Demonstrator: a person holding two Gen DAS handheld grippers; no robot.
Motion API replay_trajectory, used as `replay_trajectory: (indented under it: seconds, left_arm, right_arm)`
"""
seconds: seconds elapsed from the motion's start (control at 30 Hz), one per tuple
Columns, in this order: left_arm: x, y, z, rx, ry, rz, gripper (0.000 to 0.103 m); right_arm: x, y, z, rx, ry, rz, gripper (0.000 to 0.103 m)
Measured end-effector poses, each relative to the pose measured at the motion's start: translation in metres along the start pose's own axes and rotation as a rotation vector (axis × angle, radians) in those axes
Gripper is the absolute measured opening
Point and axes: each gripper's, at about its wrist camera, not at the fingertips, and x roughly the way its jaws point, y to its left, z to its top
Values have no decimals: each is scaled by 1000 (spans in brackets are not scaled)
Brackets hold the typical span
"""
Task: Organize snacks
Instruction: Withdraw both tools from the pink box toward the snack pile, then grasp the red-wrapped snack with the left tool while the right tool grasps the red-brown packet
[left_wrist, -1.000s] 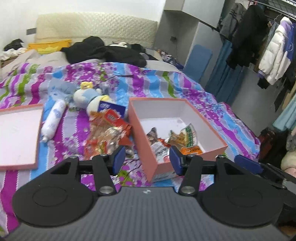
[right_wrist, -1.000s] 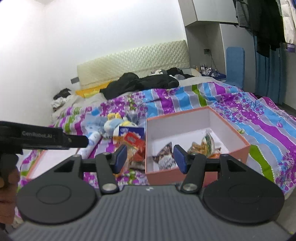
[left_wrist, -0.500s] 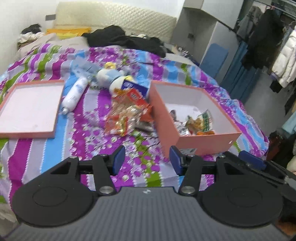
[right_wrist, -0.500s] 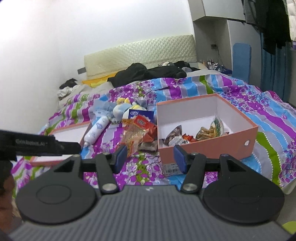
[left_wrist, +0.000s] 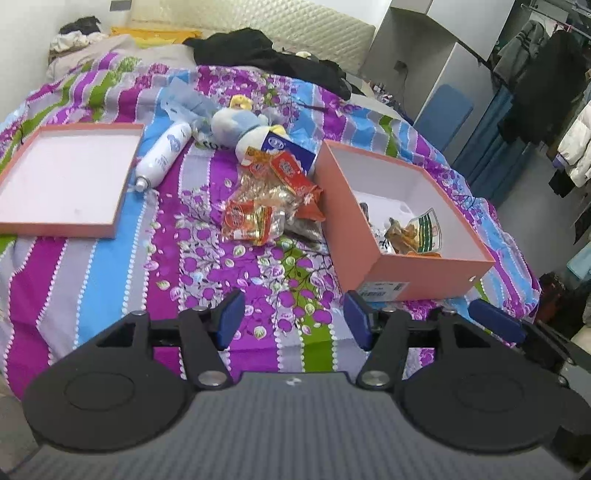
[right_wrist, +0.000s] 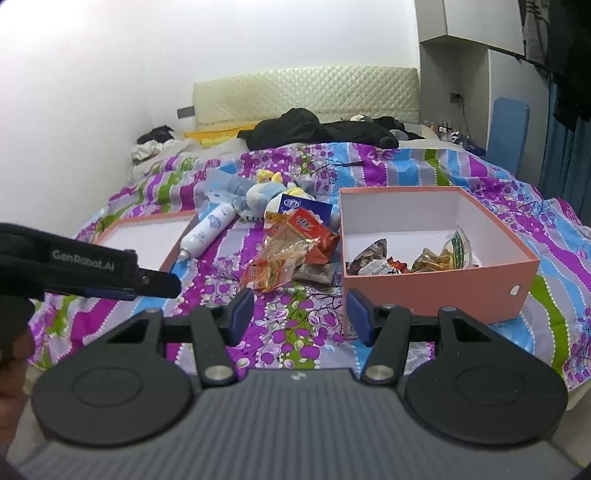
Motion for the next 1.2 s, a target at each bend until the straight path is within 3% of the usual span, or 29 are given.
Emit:
replay_trajectory:
  seconds: [0.43, 0.67, 0.8, 1.2]
  left_arm:
    - [51, 31, 16, -32, 68, 14, 77]
    - [105, 39, 43, -32, 107, -27, 77]
    - [141, 47, 58, -31, 127, -25, 77]
    - [249, 95, 97, -132, 171, -39, 77]
  right_arm:
    - [39, 15, 0, -146, 39, -54, 57]
    - [86, 28, 10, -281, 63, -100, 56]
    - [120, 36, 14, -356, 112, -45, 56]
    - [219, 53, 14, -533, 137, -169, 56]
